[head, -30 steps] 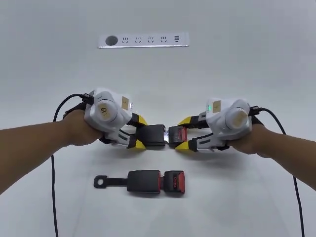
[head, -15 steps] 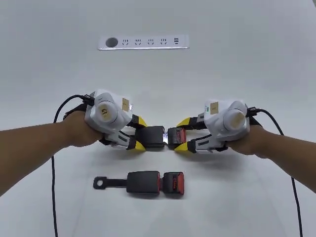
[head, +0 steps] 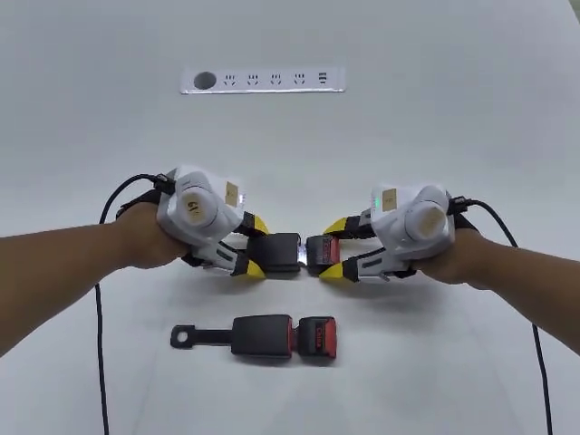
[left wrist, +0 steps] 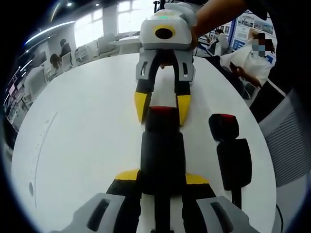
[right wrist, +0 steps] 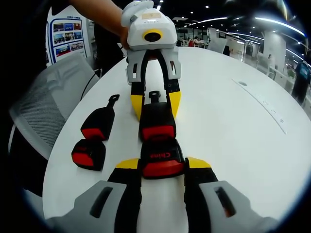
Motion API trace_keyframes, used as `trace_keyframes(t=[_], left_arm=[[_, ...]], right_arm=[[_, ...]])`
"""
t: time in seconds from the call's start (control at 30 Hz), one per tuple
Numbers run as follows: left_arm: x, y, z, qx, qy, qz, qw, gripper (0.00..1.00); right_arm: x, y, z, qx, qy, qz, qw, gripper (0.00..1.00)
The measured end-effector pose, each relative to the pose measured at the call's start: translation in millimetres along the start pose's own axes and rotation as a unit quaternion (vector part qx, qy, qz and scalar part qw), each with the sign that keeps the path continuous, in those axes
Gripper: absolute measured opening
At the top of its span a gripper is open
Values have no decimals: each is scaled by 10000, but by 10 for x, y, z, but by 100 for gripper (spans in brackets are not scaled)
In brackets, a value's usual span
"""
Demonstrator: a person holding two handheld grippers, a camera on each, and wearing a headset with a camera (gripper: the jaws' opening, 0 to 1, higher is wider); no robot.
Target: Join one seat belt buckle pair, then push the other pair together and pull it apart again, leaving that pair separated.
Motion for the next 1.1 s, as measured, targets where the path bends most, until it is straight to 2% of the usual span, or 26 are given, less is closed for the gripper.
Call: trace_keyframes(t=[0.6,1.1], left_arm=[[23,-15,50,-77,16,7,10000,32],[10,-26,19,-146,106,-34,9998,32]], right_arm=[[-21,-18,4,-94,-20,-71,9999,31],[-18,-84,-49,-169,-29,-64,9998,31]])
Point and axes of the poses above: the centre of the closed fingertips' face, and the gripper's own axes: y roughly forward along the fingers, x roughly to its right, z roughly out of its top, the point moved 10 cm from there along -y, roughly backward along the fingers, and after that the axes turned 4 degrees about y, right-handed, at the moved point
